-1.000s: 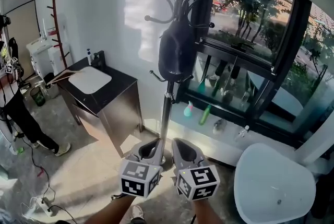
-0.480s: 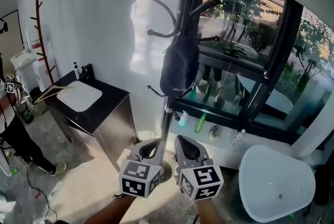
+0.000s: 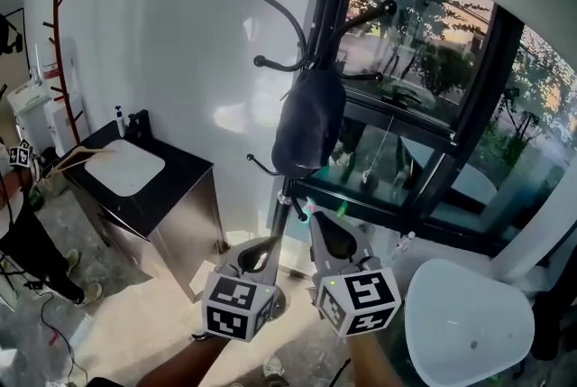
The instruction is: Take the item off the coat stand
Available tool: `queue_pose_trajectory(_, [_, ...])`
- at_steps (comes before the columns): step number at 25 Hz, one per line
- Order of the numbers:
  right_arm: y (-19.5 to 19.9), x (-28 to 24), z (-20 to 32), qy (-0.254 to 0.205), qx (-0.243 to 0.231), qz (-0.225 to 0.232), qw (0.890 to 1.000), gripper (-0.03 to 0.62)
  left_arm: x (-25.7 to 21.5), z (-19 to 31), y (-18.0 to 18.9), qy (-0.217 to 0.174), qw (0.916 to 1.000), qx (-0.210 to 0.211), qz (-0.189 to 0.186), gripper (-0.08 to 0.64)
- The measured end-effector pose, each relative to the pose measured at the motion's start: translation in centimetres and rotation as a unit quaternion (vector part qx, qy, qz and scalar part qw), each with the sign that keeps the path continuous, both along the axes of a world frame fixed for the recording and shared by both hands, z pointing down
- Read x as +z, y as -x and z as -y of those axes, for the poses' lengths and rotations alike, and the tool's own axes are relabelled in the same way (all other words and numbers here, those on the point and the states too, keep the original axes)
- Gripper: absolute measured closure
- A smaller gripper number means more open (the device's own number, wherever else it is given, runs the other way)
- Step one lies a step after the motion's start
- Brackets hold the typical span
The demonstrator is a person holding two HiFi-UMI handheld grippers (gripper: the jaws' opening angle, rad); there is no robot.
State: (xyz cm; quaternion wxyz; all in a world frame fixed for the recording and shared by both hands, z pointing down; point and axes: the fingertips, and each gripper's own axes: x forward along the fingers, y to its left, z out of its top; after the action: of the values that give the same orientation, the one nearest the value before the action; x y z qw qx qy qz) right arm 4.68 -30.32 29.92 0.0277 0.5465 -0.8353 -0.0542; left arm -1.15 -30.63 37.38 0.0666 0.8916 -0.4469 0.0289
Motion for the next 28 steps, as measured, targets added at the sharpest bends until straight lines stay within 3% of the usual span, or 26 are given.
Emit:
queue_pose_trajectory(5, [-0.6, -2.7, 2.5, -0.028, -0.003, 0.003, 1.000, 0.590, -0.6, 2.2, -0.1, -0.006, 0.9999, -0.015, -0.002, 0.558])
queue_pose_trajectory(16, [-1.5, -7.1, 8.3, -0.064, -0.014, 0.001, 0.998, 0.515, -1.9, 6.6, -0.2, -0.017, 0.9988, -0.046, -0.007, 0.558])
queue_pose_trajectory(28, [-0.5, -9.0, 12.6, -0.069, -0.026, -0.006, 0.997, 0.469, -2.0, 8.7, 0.6, -0.021, 0.9977, -0.064, -0.002, 0.558])
